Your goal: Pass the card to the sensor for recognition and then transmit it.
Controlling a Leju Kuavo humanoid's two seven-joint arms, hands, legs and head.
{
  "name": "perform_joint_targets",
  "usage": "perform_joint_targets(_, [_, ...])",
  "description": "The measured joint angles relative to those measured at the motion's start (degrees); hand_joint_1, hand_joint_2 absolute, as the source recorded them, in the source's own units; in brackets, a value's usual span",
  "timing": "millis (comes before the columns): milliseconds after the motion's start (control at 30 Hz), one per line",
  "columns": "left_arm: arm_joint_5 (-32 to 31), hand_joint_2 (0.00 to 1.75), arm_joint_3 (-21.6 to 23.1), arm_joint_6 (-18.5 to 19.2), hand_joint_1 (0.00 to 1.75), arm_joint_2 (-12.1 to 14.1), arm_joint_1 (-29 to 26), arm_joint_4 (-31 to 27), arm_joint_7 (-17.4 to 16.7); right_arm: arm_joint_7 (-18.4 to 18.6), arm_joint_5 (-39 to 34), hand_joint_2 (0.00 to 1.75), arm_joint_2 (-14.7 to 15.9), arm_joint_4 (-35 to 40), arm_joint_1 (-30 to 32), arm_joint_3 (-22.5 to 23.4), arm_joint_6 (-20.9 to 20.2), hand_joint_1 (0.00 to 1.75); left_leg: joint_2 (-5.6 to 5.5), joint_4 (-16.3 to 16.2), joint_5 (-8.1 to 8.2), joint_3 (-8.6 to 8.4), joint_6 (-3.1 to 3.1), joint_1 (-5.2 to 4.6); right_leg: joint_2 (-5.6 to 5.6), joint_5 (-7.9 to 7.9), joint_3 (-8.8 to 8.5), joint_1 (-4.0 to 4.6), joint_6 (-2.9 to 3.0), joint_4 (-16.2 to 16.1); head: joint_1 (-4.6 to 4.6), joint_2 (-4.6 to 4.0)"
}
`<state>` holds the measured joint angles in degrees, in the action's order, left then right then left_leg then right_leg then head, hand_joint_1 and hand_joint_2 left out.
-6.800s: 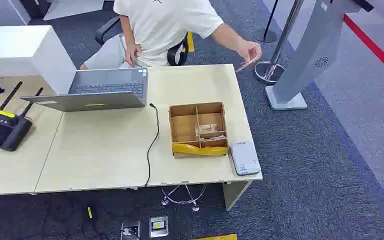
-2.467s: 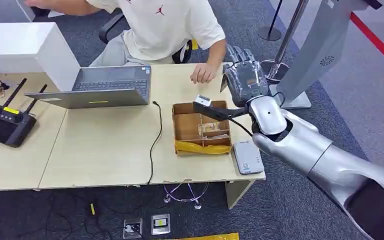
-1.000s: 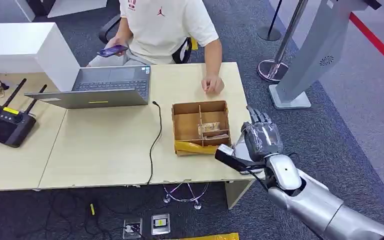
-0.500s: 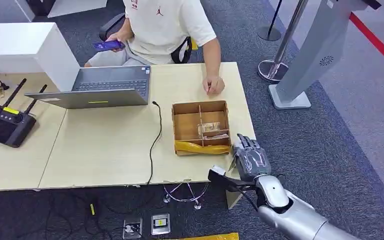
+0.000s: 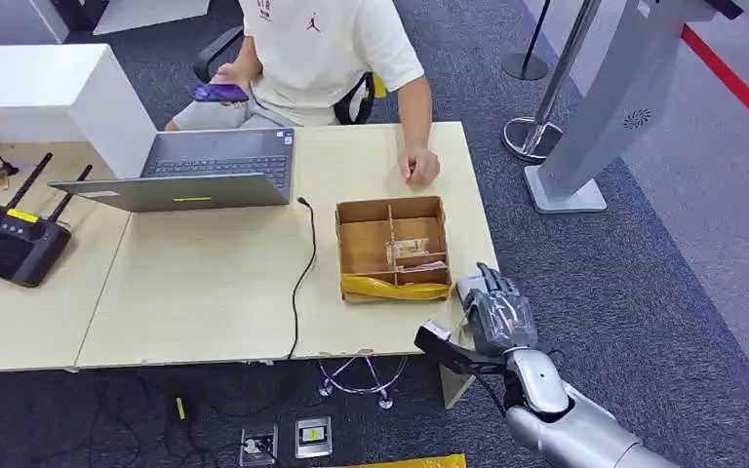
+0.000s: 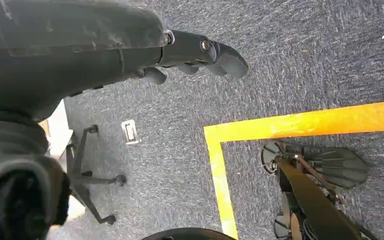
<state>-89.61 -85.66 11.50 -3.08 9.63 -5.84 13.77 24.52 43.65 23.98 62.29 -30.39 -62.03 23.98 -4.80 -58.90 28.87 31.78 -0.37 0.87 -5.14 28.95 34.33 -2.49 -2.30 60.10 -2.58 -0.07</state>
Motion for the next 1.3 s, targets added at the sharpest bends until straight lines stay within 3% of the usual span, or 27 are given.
perform_joint_targets(400, [0.0,0.00,0.0,0.0,0.00,0.0,0.0,0.0,0.6,0.1,-0.3,1.75,0.0,0.0,-0.3,4.4,6.2,1.75,0.00,0.0,0.00,0.01,0.00,0.00,0.00,0.00,0.00,0.00,0.00,0.0,-0.02,0.00])
perform_joint_targets(600, [0.0,0.00,0.0,0.0,0.00,0.0,0.0,0.0,0.8,2.1,0.7,1.75,1.0,2.6,-1.8,7.2,8.5,1.75,0.00,0.0,0.00,0.00,0.00,0.00,0.00,0.00,-0.01,0.00,0.00,0.0,-0.02,0.00])
perform_joint_targets(900, [0.0,0.00,0.0,0.0,0.00,0.0,0.0,0.0,1.6,4.2,3.1,1.75,2.9,3.9,-3.3,9.1,6.1,1.75,0.00,0.0,0.00,0.00,0.00,0.00,0.00,0.00,0.01,0.00,0.00,0.0,-0.04,0.00])
perform_joint_targets(1300, [0.0,0.00,0.0,0.0,0.00,0.0,0.1,0.0,1.6,3.0,1.4,1.75,2.9,1.4,-1.9,8.9,2.7,1.75,-0.01,0.0,0.00,0.02,0.00,0.00,0.01,0.00,0.01,0.00,0.00,0.0,-0.02,0.00])
